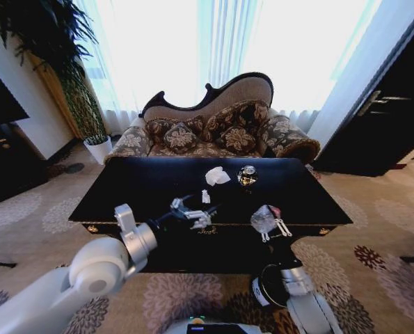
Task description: Move to the front of the table and place the trash on the table into the trash bin.
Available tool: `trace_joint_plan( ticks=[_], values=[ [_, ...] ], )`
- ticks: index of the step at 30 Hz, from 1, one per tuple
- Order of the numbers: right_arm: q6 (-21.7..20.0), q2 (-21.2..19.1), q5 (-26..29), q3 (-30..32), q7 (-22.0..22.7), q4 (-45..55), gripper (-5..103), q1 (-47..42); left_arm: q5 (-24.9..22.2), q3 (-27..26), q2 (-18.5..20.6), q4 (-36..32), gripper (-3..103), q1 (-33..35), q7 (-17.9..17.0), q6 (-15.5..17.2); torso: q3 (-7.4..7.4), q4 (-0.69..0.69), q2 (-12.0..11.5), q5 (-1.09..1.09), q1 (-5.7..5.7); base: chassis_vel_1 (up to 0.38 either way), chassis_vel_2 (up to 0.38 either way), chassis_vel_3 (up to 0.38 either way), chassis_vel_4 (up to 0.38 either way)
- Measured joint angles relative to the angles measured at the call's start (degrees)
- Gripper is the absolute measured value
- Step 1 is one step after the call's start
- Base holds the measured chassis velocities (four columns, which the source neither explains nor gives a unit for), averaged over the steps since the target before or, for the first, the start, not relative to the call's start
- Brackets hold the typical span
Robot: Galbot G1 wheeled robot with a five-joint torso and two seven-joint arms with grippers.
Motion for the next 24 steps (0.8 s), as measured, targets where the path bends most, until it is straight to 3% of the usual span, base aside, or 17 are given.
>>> trace_joint_plan(
  ticks=[5,8,9,12,13,17,23,24],
  values=[
    [1.4,0.2,3.5,3.5,0.4,-2.2,25,-1.9,2.8,-6.7,1.4,0.0,100,3.4,-0.1,-0.7,0.0,-0.02,0.0,-0.01,0.0,0.0,0.0,0.0,0.0],
    [1.9,-0.4,8.4,5.6,0.6,-6.2,25,-3.3,7.8,-14.9,0.2,0.0,100,11.5,2.0,-1.6,0.0,-0.02,0.0,0.02,0.0,0.0,0.0,0.0,0.0],
    [1.9,-0.4,8.4,5.6,0.6,-6.2,25,-3.3,7.8,-14.9,0.2,0.0,100,11.5,2.0,-1.6,0.0,-0.02,0.0,0.02,0.0,0.0,0.0,0.0,0.0],
    [2.6,-1.1,12.8,6.6,0.9,-10.2,25,-4.2,13.9,-23.7,-2.6,0.1,100,22.6,5.2,-3.1,0.0,0.01,0.0,0.01,0.0,0.0,0.0,0.0,0.0],
    [2.6,-1.1,12.8,6.6,0.9,-10.2,25,-4.2,13.9,-23.7,-2.6,0.1,100,22.6,5.2,-3.1,0.0,0.01,0.0,0.01,0.0,0.0,0.0,0.0,0.0],
    [2.9,-1.9,17.4,5.8,1.6,-15.7,25,-4.3,20.2,-34.4,-6.9,2.5,100,32.9,9.2,-5.7,0.0,0.0,0.0,0.01,-0.01,0.0,0.0,0.0,0.0],
    [2.8,-2.6,20.6,3.2,1.8,-23.5,25,-2.2,24.9,-41.0,-12.7,5.9,100,39.0,11.4,-8.8,0.0,0.0,0.0,0.01,0.0,0.0,0.0,0.0,0.0],
    [2.8,-2.9,21.0,2.6,1.9,-26.0,25,-1.4,27.2,-42.4,-14.3,7.1,100,40.8,12.1,-10.5,0.0,-0.01,0.0,0.02,0.0,0.0,0.0,0.0,0.0]
  ],
)
